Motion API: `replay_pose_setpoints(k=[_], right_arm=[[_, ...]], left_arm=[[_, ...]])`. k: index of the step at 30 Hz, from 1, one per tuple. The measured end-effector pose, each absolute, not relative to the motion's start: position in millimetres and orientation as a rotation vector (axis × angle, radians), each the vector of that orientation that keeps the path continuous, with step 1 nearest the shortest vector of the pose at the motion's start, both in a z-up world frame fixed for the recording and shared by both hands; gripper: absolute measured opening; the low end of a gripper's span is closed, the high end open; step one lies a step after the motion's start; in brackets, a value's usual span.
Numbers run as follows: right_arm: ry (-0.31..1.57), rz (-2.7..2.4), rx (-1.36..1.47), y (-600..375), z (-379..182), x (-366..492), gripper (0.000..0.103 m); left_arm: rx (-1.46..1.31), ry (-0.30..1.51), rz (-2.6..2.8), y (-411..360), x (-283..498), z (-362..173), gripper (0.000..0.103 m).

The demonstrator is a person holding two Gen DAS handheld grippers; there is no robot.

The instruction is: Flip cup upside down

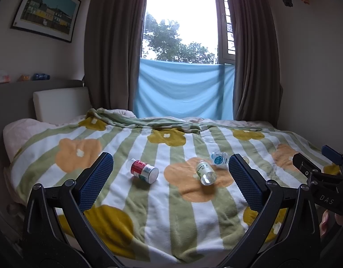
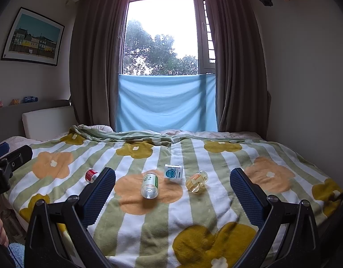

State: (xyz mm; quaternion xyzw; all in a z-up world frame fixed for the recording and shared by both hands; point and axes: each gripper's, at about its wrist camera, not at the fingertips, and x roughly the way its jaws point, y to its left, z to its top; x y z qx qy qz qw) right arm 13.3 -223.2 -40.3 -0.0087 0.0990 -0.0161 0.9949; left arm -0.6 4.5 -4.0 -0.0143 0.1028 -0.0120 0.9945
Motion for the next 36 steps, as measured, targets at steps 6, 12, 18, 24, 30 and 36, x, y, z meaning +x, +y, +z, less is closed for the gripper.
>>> replay_pose_setpoints(k=[6,12,18,24,30,36], right_arm=[[0.200,-0.033,-0.018,-222.4,-41.1,13.6,0.102],[0.202,-0.034,-0.017,-221.8,-41.2,13.9,0.102],[0.205,-0.033,-0.016,-221.6,-41.2,14.3,0.102],[0.207,-0.032,-0.015,-220.9,-42.0,14.5,0.102],[0.210,-0.033,-0.014,-220.7,-41.5,14.8,0.102],[0.212,-0.033,-0.014,-221.3,-40.5,15.5,0.102]], left_arm=[[-0.029,0.208,-0.025,3.5,0.1,-4.8,0.102],[-0.030,0.210,-0.024,4.1,0.2,-3.9,0.102],[-0.032,0.210,-0.024,4.8,-0.2,-3.5,0.102],[-0.031,0.211,-0.023,4.4,-0.4,-3.4,0.102],[-0.032,0.213,-0.024,5.4,-0.3,-2.6,0.103],[-0.033,0.214,-0.023,6.5,-0.6,-2.2,0.102]])
